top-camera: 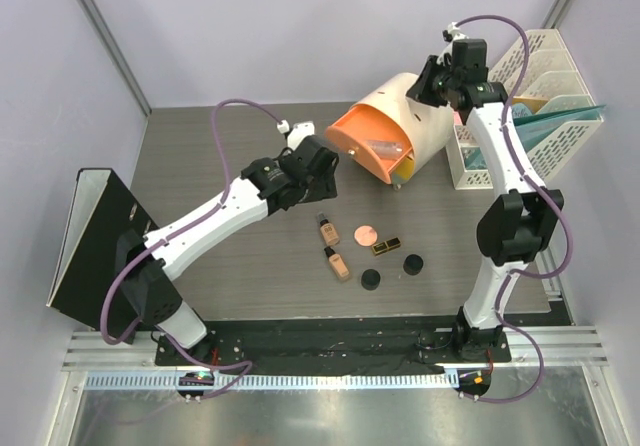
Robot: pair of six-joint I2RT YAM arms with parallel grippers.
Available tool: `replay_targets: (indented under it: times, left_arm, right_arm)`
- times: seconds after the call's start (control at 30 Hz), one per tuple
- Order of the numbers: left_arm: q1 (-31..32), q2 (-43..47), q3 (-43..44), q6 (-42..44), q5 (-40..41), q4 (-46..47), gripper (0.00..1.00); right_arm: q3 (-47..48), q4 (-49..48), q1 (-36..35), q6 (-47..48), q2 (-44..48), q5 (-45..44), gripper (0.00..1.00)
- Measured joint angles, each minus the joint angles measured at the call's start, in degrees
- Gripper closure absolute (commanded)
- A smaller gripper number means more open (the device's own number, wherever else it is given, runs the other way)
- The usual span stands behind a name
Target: Organize the makeup
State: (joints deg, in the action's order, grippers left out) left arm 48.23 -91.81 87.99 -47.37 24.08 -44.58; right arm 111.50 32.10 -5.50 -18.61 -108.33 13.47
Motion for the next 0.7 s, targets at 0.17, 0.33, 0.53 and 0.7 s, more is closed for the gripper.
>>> replay_targets:
  times: [0.17,0.33,0.53,0.7]
  left_arm:
    - [0.1,-0.4,-0.6,0.1,-0.1,-2.9,0.39]
    - [0.3,-3.5,-0.6,0.0,-1.2,-4.6,0.37]
    - [0.9,-9.7,-0.6,-0.2,-3.8,-5.5,0.37]
    - [1.6,-15.0,-0.5,-0.9,-5.7,-6.4,0.37]
  right_arm:
    - [3.8,-0.3,0.0,-1.0,-2.8,0.4,0.83]
    - [8.6,-1.2,0.0,-2.0,-7.2,0.9,0.83]
    - [9.8,-4.2,0.0,-3.6,-10.3,1.4,0.83]
    - [9.9,-5.0,0.0,-3.9,-10.7,1.7,0.83]
